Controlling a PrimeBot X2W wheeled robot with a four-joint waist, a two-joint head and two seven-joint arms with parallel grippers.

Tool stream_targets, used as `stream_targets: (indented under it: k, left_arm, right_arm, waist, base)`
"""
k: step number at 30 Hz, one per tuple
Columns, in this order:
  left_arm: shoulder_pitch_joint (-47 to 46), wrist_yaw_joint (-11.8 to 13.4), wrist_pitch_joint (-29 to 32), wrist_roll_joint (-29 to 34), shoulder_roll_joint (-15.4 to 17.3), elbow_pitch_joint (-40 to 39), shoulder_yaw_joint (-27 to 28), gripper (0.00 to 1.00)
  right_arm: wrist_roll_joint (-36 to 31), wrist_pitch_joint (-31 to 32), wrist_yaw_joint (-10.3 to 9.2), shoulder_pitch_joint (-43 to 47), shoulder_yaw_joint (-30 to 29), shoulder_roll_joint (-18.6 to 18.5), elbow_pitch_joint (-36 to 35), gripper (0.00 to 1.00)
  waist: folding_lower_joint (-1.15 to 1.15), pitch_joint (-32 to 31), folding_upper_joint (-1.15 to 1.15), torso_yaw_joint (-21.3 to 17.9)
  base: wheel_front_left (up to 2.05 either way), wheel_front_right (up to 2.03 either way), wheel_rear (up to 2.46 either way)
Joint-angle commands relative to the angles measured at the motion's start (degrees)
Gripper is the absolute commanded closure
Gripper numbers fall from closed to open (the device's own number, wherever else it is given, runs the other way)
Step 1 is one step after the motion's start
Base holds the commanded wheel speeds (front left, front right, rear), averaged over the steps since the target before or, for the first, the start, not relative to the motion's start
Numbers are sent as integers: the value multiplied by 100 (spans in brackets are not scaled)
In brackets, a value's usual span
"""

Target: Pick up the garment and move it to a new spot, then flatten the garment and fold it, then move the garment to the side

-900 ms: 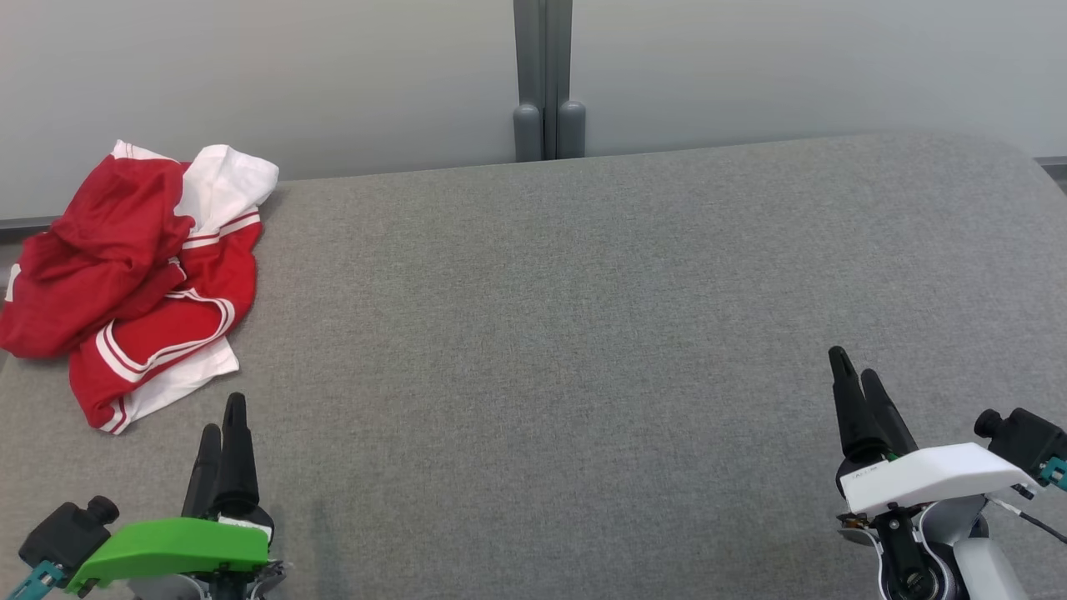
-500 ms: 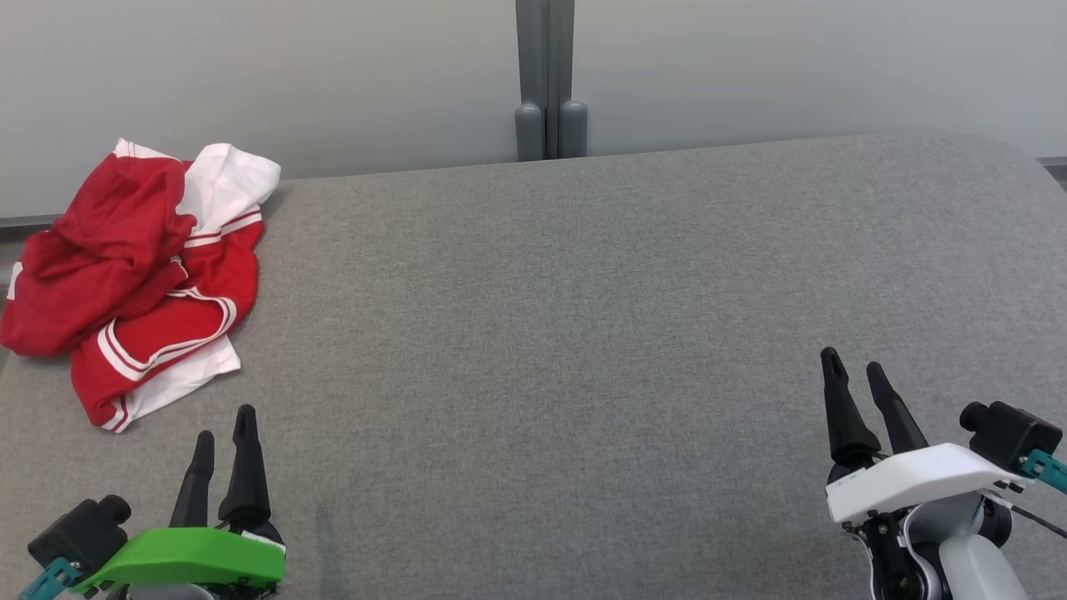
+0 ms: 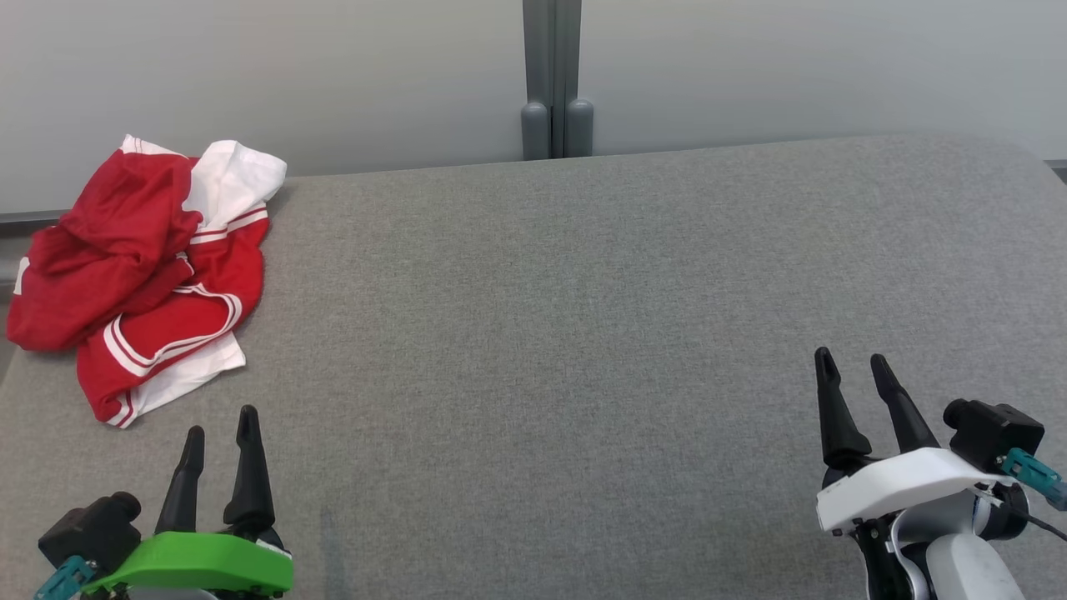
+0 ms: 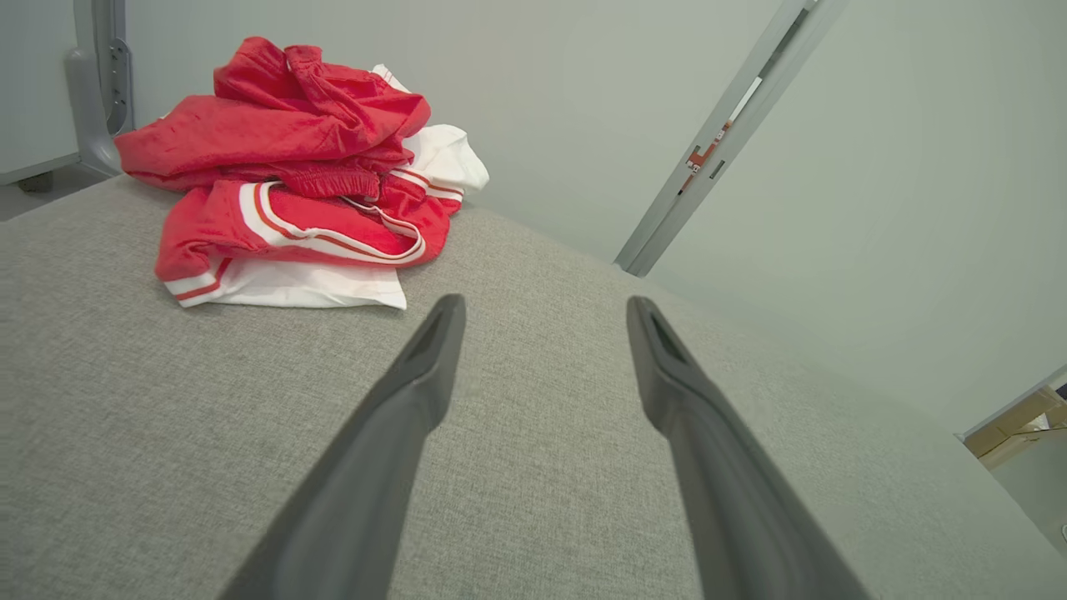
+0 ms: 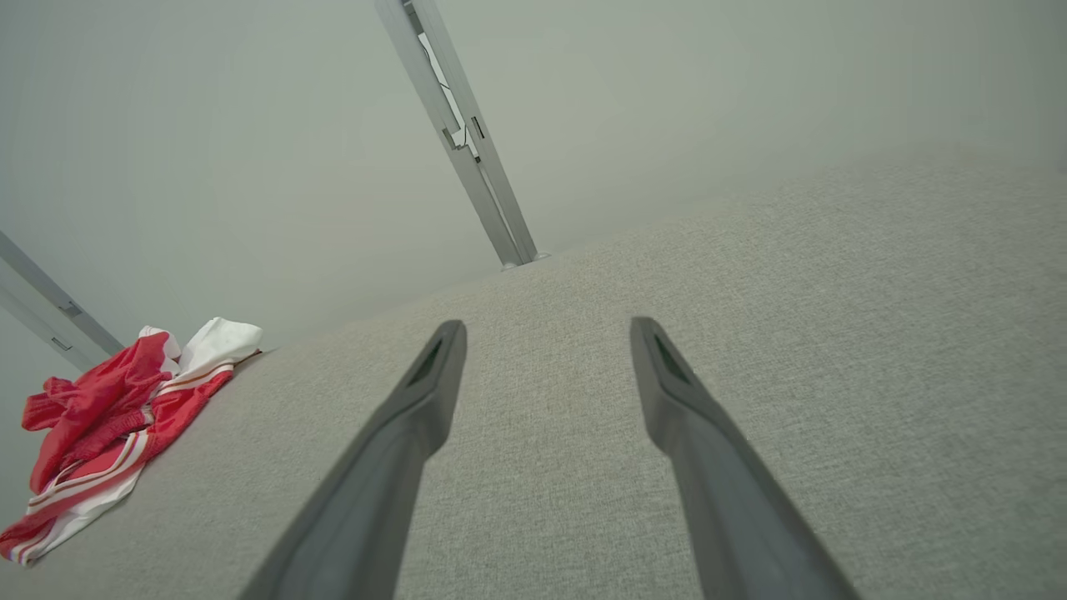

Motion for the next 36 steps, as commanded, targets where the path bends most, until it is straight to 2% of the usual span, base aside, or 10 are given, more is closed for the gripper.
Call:
stream_targets:
  k: [1,21,36]
  left_arm:
    - [21,16,-54,214,84,-77,-13,0]
    - [186,11,-350,1375,191,-17,-114,0]
    - [273,-86,-541,1914,125,98,27,0]
  right_arm:
    - [-224,-71,2,-35,-4,-38,-63,0]
    - [-1370,-368,1,39,-94,-35,-9,0]
    - [-1636,-557,1,104,-234,-33,116,0]
  waist:
    - [0,1,0,3]
    - [0,8,0,46]
    - [0,39,0,83]
  base:
    - [0,0,0]
    - [0,0,0]
    - [0,0,0]
